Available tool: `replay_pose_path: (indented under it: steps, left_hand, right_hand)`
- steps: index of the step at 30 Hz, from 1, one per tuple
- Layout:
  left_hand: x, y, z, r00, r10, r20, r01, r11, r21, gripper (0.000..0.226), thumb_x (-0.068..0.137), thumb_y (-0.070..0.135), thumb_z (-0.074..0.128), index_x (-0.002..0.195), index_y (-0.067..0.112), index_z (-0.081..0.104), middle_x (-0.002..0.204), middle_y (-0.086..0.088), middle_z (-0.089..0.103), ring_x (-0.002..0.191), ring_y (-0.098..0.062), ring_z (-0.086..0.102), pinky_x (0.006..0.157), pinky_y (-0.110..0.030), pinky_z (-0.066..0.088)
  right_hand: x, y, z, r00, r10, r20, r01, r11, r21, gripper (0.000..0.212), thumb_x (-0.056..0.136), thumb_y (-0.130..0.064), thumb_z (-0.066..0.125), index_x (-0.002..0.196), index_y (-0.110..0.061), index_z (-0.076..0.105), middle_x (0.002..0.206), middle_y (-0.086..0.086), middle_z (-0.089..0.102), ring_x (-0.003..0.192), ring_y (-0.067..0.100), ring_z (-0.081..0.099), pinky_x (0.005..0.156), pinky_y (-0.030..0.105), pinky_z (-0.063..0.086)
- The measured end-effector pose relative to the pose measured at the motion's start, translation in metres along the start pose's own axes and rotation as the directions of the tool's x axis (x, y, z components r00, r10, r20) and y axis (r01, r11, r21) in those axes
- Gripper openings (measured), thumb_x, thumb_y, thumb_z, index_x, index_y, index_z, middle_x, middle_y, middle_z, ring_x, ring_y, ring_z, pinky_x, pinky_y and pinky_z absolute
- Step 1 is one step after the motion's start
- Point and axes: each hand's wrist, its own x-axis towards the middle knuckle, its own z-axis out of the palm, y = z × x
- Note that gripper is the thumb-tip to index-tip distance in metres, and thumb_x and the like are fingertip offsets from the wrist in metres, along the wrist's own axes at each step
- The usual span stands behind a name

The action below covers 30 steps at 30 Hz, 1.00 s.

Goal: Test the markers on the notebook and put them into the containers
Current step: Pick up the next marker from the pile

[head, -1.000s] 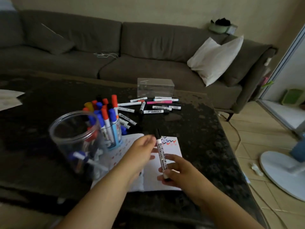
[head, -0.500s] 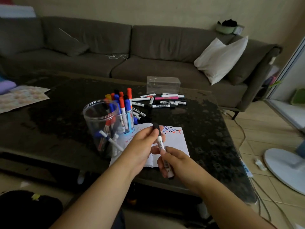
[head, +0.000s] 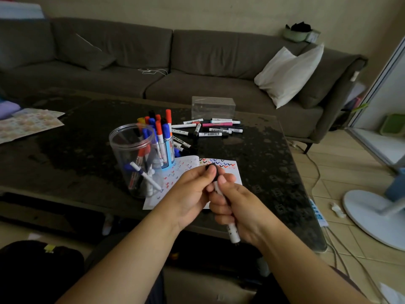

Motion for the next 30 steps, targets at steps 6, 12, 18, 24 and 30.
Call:
replay_pose_path:
  steps: [6,12,18,24,30]
  left_hand:
    - [0.007,0.007,-0.009,0.956,0.047,-0.288,-0.007,0.990,0.140,0.021,0.095,0.021,0.048,0.085,0.010,0.063,0.092,-0.007,0.073,0.091,-0.017,0.069,0.087,-0.031,0.050]
    - [0.015,-0.005,-0.028,0.859,0.078,-0.506,0.085,0.953,0.291,0.017,0.087,0.031,0.062,0.094,0.019,0.071,0.091,0.003,0.065,0.082,-0.012,0.055,0.077,-0.029,0.047]
    - [0.014,-0.020,-0.033,0.864,0.165,-0.475,0.178,0.783,0.595,0.007,0.087,0.024,0.064,0.081,0.020,0.065,0.082,0.003,0.066,0.083,-0.014,0.057,0.082,-0.029,0.045]
    - [0.030,-0.031,-0.042,0.917,0.252,-0.310,0.163,0.472,0.866,0.015,0.091,0.022,0.058,0.105,0.018,0.061,0.100,0.005,0.062,0.093,-0.011,0.056,0.077,-0.021,0.038]
    - [0.060,-0.042,-0.052,0.954,0.263,-0.145,0.078,0.250,0.965,0.018,0.097,0.026,0.045,0.113,0.018,0.048,0.108,-0.006,0.062,0.097,-0.019,0.058,0.075,-0.024,0.042]
  right_hand:
    - [-0.006,0.017,-0.010,0.946,-0.184,-0.267,-0.037,0.757,-0.652,0.030,0.099,-0.032,0.042,0.095,-0.012,0.065,0.063,-0.002,0.051,0.045,0.001,0.042,0.047,0.014,0.039]
    - [-0.002,0.014,-0.019,0.930,-0.074,-0.360,-0.143,0.830,-0.539,0.026,0.100,-0.031,0.042,0.104,-0.018,0.065,0.081,0.002,0.062,0.069,0.011,0.056,0.068,0.023,0.051]
    - [0.006,0.010,-0.035,0.924,-0.085,-0.372,0.002,0.976,-0.218,0.020,0.098,-0.007,0.047,0.110,-0.020,0.056,0.094,0.014,0.069,0.073,0.018,0.071,0.067,0.027,0.058]
    - [0.024,0.008,-0.056,0.937,-0.023,-0.348,0.078,0.986,0.146,0.025,0.099,0.001,0.039,0.112,-0.002,0.061,0.082,0.018,0.067,0.074,0.021,0.068,0.069,0.029,0.059]
    - [0.050,0.015,-0.074,0.905,-0.048,-0.423,0.024,0.998,-0.064,0.018,0.093,-0.012,0.056,0.110,-0.011,0.062,0.087,0.013,0.067,0.080,0.019,0.066,0.073,0.029,0.058]
